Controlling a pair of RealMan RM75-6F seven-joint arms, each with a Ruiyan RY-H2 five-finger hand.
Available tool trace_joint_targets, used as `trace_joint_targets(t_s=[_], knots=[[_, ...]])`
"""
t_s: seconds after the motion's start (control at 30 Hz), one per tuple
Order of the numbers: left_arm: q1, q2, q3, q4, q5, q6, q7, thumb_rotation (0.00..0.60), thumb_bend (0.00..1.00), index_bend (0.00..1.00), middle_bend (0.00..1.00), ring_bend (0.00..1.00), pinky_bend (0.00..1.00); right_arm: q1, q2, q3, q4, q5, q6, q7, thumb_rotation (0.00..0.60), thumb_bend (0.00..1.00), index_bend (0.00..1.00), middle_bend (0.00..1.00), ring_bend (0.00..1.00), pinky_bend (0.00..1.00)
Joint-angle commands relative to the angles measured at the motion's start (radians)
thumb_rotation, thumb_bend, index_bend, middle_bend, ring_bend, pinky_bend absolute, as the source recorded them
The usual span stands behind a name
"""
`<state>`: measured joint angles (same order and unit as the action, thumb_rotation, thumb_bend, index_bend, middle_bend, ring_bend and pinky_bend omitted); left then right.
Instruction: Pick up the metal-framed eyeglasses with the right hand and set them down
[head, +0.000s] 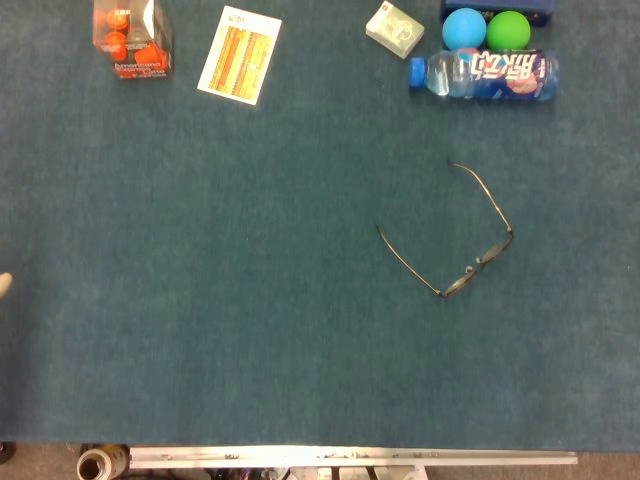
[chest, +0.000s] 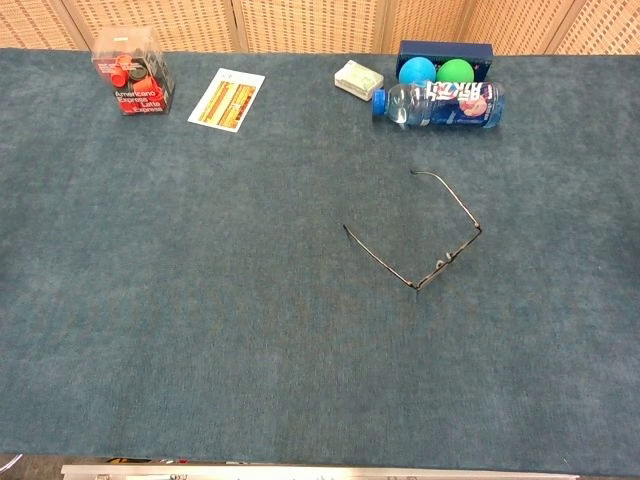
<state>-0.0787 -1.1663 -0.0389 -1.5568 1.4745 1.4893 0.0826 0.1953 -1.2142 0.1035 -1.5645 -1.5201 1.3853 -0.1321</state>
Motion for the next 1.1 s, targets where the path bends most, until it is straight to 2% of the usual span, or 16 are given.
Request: trace_joint_targets(t_s=[0.03,0.4,0.53,0.7,1.1], knots=[[0.000,0.000,0.002,0.006,-0.001,-0.004,-0.004,0.600,0.04,0.48,0.47,0.48,0.63,0.025,-0.023,0.008,0.016,-0.007,-0.020,-0.020,0.600,0.36,0.57,0.44,0.34,0.46],[0.005,0.006,0.007,0.020,-0.002,-0.007,-0.013,0.600,0.04,0.48,0.47,0.48,0.63,0.105,-0.092,0.025,0.067,-0.031,-0.066,-0.040,0.600,0.21,0.56,0.40,0.31,0.46],[0.003,0.009,0.007,0.018,0.002,-0.008,-0.010,0.600,0.04,0.48,0.47,0.48,0.63,0.129,-0.114,0.025,0.087,-0.045,-0.073,-0.036,0.600,0.16,0.51,0.39,0.30,0.46],[0.000,0.011,0.007,0.015,0.003,-0.013,-0.004,0.600,0.04,0.48,0.47,0.48,0.63,0.153,-0.132,0.022,0.104,-0.056,-0.087,-0.034,0.600,0.14,0.43,0.37,0.29,0.46],[-0.003,0.014,0.008,0.012,0.002,-0.020,-0.001,0.600,0.04,0.48,0.47,0.48,0.63,0.202,-0.192,0.003,0.157,-0.076,-0.118,-0.021,0.600,0.13,0.41,0.37,0.29,0.47]])
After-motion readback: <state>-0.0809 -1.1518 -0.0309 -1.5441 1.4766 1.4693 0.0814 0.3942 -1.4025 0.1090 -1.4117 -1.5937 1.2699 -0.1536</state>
